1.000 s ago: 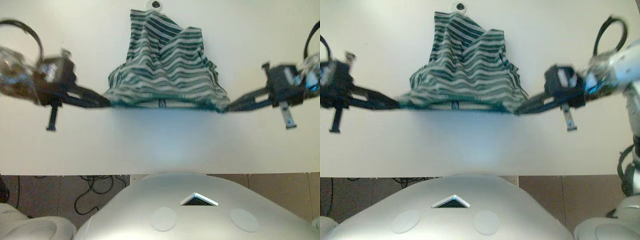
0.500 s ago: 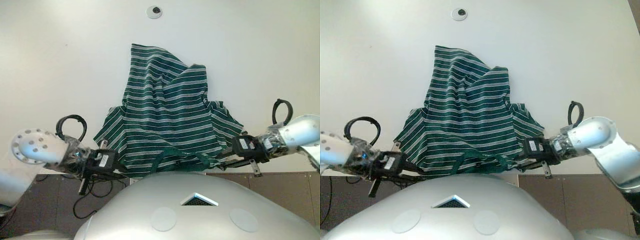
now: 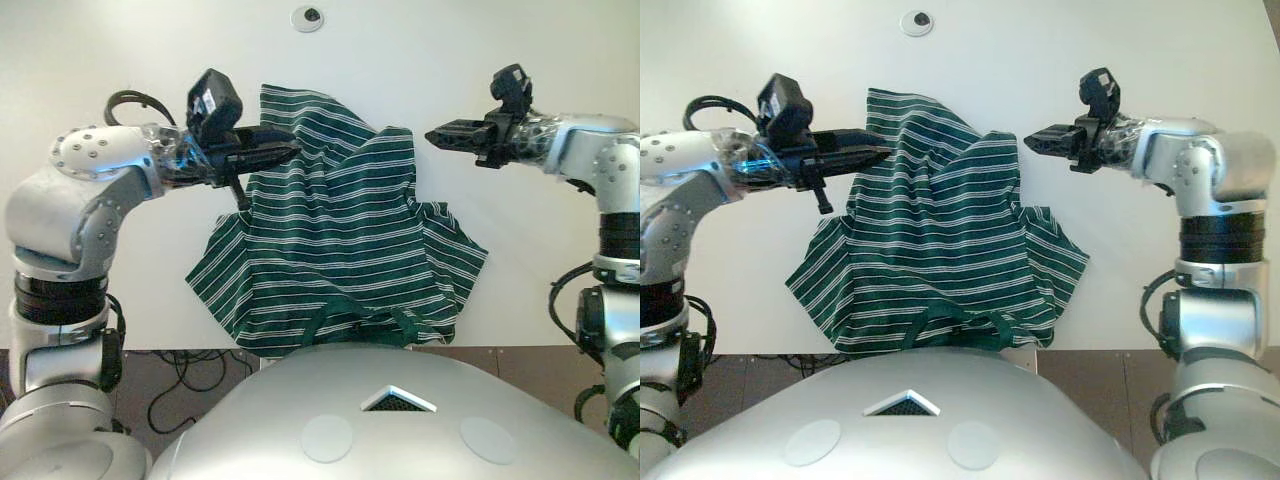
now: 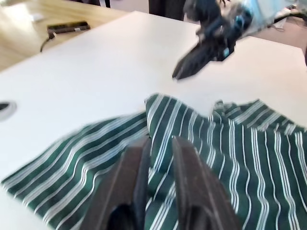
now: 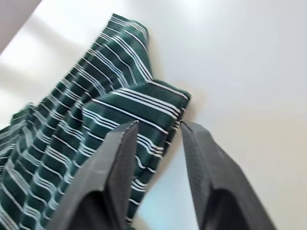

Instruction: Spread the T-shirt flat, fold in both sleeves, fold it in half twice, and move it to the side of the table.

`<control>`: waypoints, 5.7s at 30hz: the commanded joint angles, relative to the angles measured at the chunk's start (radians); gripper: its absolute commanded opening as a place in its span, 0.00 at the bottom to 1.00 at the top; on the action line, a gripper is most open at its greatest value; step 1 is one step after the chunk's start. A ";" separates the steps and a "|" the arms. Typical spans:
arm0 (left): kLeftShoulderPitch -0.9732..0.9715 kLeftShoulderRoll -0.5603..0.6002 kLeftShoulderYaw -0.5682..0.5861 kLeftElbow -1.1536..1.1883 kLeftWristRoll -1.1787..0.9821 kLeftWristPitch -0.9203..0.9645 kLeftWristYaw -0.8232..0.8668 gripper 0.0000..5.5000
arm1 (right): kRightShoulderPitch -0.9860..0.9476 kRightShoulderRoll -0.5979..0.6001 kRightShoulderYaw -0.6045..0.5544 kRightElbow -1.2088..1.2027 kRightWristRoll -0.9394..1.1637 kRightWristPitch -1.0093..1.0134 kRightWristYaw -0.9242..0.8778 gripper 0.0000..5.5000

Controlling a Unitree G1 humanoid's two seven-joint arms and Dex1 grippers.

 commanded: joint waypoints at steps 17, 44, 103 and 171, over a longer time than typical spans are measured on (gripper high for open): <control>0.145 0.012 -0.240 0.054 0.315 -0.207 0.032 0.14 | -0.069 0.177 -0.106 0.194 -0.018 0.024 -0.011 0.23; 0.228 0.007 -0.341 0.139 0.469 -0.263 -0.012 0.00 | 0.000 0.149 -0.149 0.078 0.044 0.009 0.220 0.01; 0.020 -0.251 -0.121 0.335 0.397 -0.321 0.191 0.00 | -0.381 0.286 -0.112 0.796 -0.376 -1.124 -0.158 0.01; 0.326 -0.115 -0.059 0.016 0.061 -0.023 0.109 0.00 | 0.205 0.080 -0.103 -0.109 -0.335 -0.319 -0.122 0.00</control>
